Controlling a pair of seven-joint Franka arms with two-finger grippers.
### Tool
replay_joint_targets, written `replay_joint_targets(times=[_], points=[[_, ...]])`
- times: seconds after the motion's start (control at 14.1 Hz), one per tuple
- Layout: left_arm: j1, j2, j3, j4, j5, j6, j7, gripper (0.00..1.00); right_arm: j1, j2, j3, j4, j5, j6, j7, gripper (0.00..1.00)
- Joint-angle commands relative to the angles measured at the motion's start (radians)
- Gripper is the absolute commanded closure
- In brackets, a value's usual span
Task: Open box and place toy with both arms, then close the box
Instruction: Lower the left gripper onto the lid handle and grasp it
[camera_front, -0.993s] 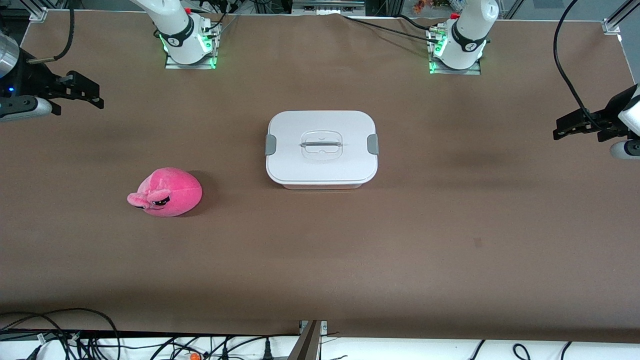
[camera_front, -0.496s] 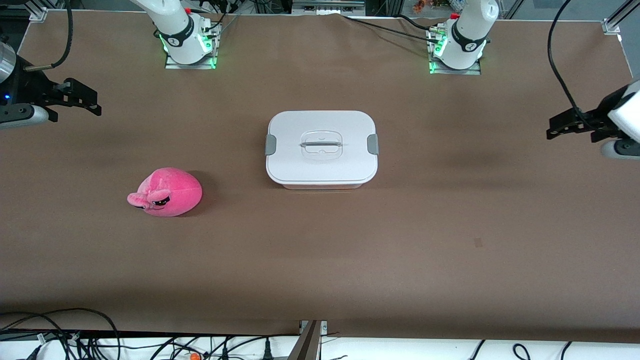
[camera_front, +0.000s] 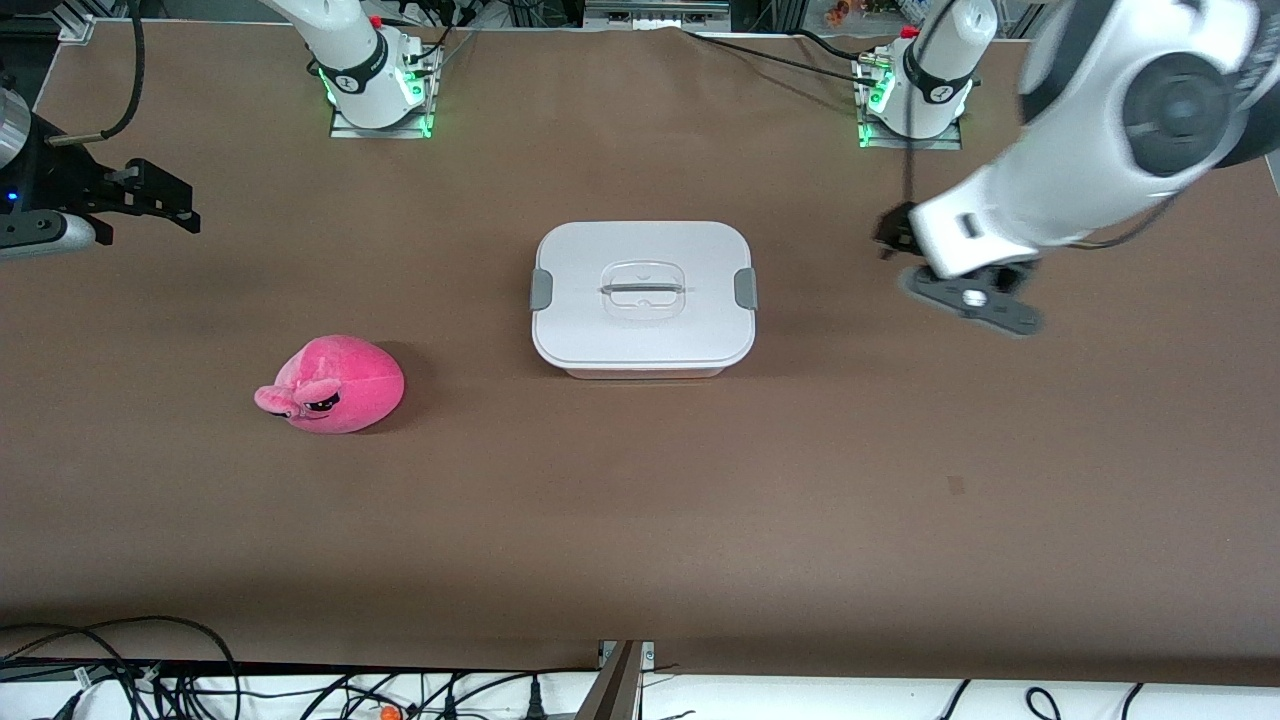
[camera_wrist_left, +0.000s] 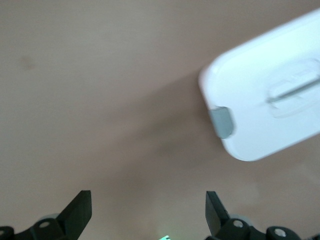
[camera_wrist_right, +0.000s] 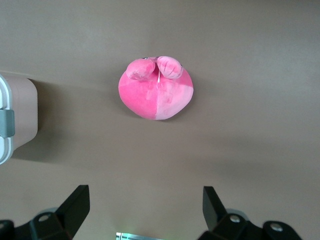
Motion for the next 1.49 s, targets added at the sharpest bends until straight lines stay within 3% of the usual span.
replay_joint_targets(times=[0.0,0.14,0.43,0.78,1.13,1.42], points=[[-0.113,0.099,0.015,0.075,-0.044,0.010,0.016,0.00,-0.007,0.012,0.004,0.031,-0.012,-0.028,-0.003,0.00],[-0.193,0.156,0.012,0.118,-0.045,0.062,0.017,0.00,-0.007,0.012,0.004,0.031,-0.012,-0.027,-0.002,0.00],[-0.331,0.228,0.004,0.112,-0.030,0.241,0.097,0.00,-0.008,0.021,0.004,0.031,0.012,0.007,0.001,0.00],[-0.377,0.299,0.006,0.064,-0.015,0.447,0.468,0.00,-0.005,0.030,0.005,0.033,0.016,0.047,-0.011,0.00],[-0.443,0.325,0.004,0.032,0.106,0.470,0.525,0.00,-0.007,0.035,0.005,0.033,0.017,0.050,-0.012,0.00],[-0.468,0.317,0.006,-0.008,0.110,0.468,0.525,0.00,-0.003,0.041,0.005,0.033,0.002,0.052,-0.008,0.00]])
